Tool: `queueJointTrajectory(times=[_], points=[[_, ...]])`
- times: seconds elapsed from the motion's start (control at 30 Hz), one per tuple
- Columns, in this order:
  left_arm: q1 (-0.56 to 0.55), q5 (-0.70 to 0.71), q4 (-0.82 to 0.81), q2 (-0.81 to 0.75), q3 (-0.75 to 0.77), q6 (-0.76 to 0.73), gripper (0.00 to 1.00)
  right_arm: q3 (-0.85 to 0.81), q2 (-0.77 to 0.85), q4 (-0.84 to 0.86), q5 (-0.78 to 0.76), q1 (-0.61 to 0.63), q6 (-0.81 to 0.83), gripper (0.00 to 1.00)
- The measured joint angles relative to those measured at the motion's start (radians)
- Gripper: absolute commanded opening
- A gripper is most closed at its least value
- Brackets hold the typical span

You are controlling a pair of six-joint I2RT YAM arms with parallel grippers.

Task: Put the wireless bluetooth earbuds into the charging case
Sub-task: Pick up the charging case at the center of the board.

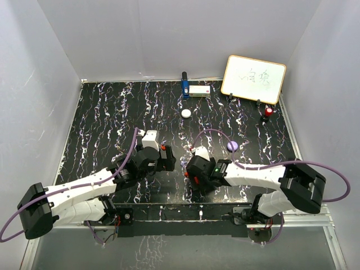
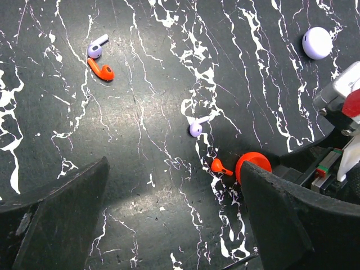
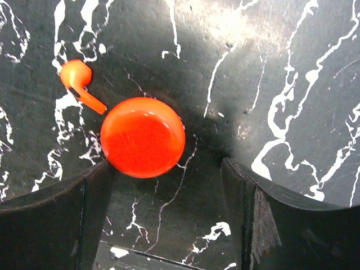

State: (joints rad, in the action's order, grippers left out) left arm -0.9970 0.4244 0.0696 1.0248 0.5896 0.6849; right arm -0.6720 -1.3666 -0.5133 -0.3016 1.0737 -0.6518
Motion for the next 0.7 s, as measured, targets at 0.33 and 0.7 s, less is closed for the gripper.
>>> queueJointTrajectory(times=[0.33, 0.7], points=[[0.000, 0.006, 0.000, -0.014, -0.002, 0.000, 0.99, -0.045, -0.071, 0.054, -0.036, 0.000, 0.003, 0.65], [0.000, 0.010, 0.007, -0.027, -0.003, 0.004, 0.99, -0.048, -0.081, 0.075, -0.048, 0.004, 0.003, 0.39]])
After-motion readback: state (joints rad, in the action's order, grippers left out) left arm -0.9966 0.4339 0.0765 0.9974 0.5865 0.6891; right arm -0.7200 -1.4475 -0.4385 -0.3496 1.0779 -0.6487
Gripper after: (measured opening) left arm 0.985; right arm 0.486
